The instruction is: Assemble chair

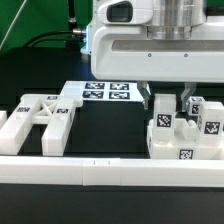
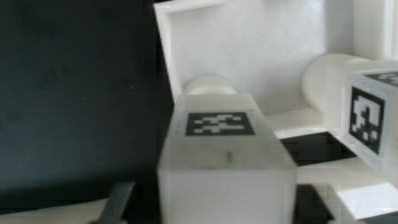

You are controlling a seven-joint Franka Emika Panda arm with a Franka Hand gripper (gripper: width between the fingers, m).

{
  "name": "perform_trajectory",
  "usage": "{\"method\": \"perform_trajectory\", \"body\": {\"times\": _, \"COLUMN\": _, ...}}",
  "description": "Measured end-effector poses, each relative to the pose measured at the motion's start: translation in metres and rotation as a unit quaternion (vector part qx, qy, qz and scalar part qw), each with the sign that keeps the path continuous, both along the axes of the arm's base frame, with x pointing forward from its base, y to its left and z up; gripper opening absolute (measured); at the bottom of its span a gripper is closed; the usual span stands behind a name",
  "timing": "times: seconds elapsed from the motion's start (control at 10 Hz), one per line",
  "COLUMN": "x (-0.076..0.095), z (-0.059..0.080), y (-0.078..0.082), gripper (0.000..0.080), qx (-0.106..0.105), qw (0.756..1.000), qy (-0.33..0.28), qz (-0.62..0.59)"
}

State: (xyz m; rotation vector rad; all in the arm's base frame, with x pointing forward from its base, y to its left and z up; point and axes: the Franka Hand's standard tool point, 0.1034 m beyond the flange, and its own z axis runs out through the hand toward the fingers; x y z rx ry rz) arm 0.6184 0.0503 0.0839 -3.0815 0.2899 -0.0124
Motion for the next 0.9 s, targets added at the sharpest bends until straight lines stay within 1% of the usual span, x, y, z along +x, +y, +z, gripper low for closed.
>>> {"method": "perform_trajectory", "body": {"times": 0.2, "x": 0.0, "z": 0.0, "y": -0.0001, "gripper": 0.0285, "qx": 0.0, "qw": 1.0, "qy": 0.0, "qz": -0.006}}
{"method": "perform_trajectory", "body": {"times": 0.3, "x": -0.0003, "z": -0.0002, "y": -0.0003, "gripper": 0.0285, "qx": 0.002, "qw": 0.999, "qy": 0.001, "qz": -0.038}}
{"method": "perform_trajectory", "body": {"times": 0.4, "x": -0.0011, "z": -0.0006, "y": -0.0009, "gripper": 0.0285, "qx": 0.004, "qw": 0.994, "qy": 0.001, "qz": -0.112}}
{"method": "perform_trajectory", "body": {"times": 0.5, "x": -0.0014, "z": -0.0008, "y": -0.001, "gripper": 0.0285, "qx": 0.005, "qw": 0.987, "qy": -0.002, "qz": -0.158}}
{"method": "perform_trajectory", "body": {"times": 0.7, "x": -0.0028, "z": -0.0009, "y": -0.0003, "gripper": 0.0285, "qx": 0.005, "qw": 0.967, "qy": -0.014, "qz": -0.256}}
{"method": "perform_trajectory", "body": {"times": 0.9, "x": -0.0027, "z": -0.0011, "y": -0.0009, "gripper": 0.0285, "qx": 0.009, "qw": 0.951, "qy": -0.011, "qz": -0.308}}
